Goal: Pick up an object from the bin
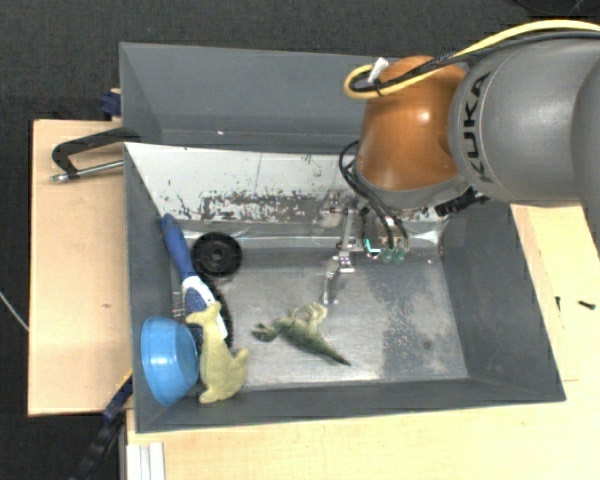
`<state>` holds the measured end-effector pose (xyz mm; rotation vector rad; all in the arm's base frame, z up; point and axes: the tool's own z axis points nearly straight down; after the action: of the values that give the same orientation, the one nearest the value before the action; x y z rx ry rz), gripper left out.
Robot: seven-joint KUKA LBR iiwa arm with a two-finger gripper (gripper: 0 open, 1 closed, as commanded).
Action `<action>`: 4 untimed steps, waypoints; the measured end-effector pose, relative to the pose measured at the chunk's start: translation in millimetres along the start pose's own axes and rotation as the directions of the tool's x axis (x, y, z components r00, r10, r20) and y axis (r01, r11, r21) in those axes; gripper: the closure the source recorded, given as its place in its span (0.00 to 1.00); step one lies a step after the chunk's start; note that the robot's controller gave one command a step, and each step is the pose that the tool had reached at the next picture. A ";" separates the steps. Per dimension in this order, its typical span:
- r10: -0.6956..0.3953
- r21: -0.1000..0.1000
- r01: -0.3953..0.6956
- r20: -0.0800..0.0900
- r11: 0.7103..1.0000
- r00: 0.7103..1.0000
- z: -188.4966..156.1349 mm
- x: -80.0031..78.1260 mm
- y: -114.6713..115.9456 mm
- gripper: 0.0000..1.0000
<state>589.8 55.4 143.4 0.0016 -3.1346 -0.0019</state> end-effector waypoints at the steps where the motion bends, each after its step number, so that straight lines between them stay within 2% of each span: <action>1: 0.042 0.002 -0.042 -0.004 0.999 0.999 53.8 77.7 -36.1 0.00; 2: 0.064 -0.005 -0.064 0.016 0.998 0.998 8.0 81.1 27.4 0.00; 3: 0.114 -0.001 -0.114 0.003 0.993 0.993 68.5 85.5 32.9 0.00; 4: 0.115 -0.001 -0.115 0.007 0.993 0.993 65.4 84.5 32.3 1.00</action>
Offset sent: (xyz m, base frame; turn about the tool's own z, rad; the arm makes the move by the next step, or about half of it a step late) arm -0.0739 -0.0347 -0.0502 0.0386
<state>504.8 87.7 78.7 -0.1798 -3.1365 -0.0027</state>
